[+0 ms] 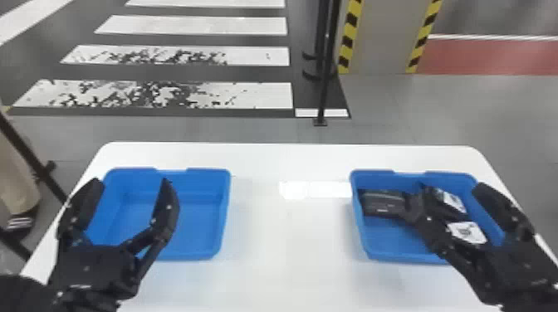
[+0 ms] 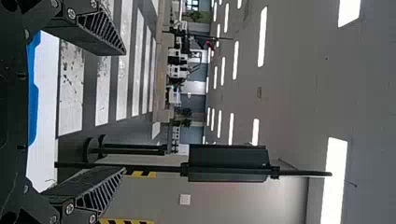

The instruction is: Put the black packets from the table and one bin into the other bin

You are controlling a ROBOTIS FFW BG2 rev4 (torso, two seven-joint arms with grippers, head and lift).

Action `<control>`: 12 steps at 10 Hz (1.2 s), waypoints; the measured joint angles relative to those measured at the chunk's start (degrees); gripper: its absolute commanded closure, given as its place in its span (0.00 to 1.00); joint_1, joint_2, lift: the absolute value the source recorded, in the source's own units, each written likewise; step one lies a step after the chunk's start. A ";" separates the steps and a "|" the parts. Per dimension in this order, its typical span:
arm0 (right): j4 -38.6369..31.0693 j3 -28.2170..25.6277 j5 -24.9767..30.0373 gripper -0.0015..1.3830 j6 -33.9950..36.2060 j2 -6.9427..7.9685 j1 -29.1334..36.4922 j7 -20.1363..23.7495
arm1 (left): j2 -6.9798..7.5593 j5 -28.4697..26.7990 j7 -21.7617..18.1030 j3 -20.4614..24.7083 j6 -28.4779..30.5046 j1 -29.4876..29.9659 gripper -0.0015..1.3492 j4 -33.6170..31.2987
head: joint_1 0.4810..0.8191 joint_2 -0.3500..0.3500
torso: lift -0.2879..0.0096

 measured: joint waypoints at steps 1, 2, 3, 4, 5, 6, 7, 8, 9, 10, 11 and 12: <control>-0.04 0.00 -0.14 0.09 -0.11 0.00 0.00 -0.18 | -0.02 0.07 0.00 0.08 -0.08 0.07 0.12 0.00 | 0.63 0.50 | 0.60; -0.23 0.03 -0.17 0.09 -0.15 -0.01 0.06 -0.32 | -0.02 0.11 0.00 0.15 -0.13 0.08 0.12 0.00 | 0.63 0.50 | 0.60; -0.42 0.04 -0.14 0.09 -0.16 -0.01 0.12 -0.43 | -0.04 0.12 0.00 0.17 -0.20 0.08 0.12 0.00 | 0.63 0.50 | 0.60; -0.53 0.04 -0.10 0.09 -0.18 -0.01 0.14 -0.44 | -0.07 0.12 0.00 0.21 -0.24 0.14 0.12 0.00 | 0.63 0.50 | 0.60; -0.60 0.04 -0.06 0.09 -0.40 -0.01 0.14 -0.50 | -0.10 0.12 0.00 0.28 -0.25 0.20 0.12 0.00 | 0.63 0.50 | 0.60; -0.63 0.04 0.00 0.09 -0.70 -0.04 0.14 -0.53 | -0.11 0.12 0.00 0.31 -0.25 0.21 0.12 0.00 | 0.63 0.50 | 0.60; -0.65 0.04 0.03 0.09 -1.03 -0.08 0.14 -0.53 | -0.11 0.12 0.00 0.36 -0.25 0.21 0.12 0.00 | 0.63 0.50 | 0.60; -0.66 0.02 0.03 0.09 -1.25 -0.09 0.14 -0.60 | -0.11 0.12 0.00 0.40 -0.25 0.21 0.12 0.00 | 0.63 0.50 | 0.60; -0.62 0.03 -0.02 0.09 -1.39 -0.09 0.08 -0.63 | -0.11 0.12 0.00 0.39 -0.22 0.21 0.12 0.00 | 0.63 0.50 | 0.60; -0.53 0.03 -0.05 0.09 -1.50 -0.09 0.03 -0.71 | -0.11 0.12 0.00 0.32 -0.17 0.21 0.12 0.00 | 0.63 0.50 | 0.60; -0.49 0.01 -0.03 0.09 -1.60 -0.09 0.01 -0.85 | -0.11 0.12 0.00 0.22 -0.13 0.16 0.12 0.00 | 0.63 0.50 | 0.60; -0.49 0.02 -0.10 0.09 -1.69 -0.09 0.04 -1.01 | -0.11 0.12 0.00 0.18 -0.11 0.11 0.12 0.00 | 0.63 0.50 | 0.60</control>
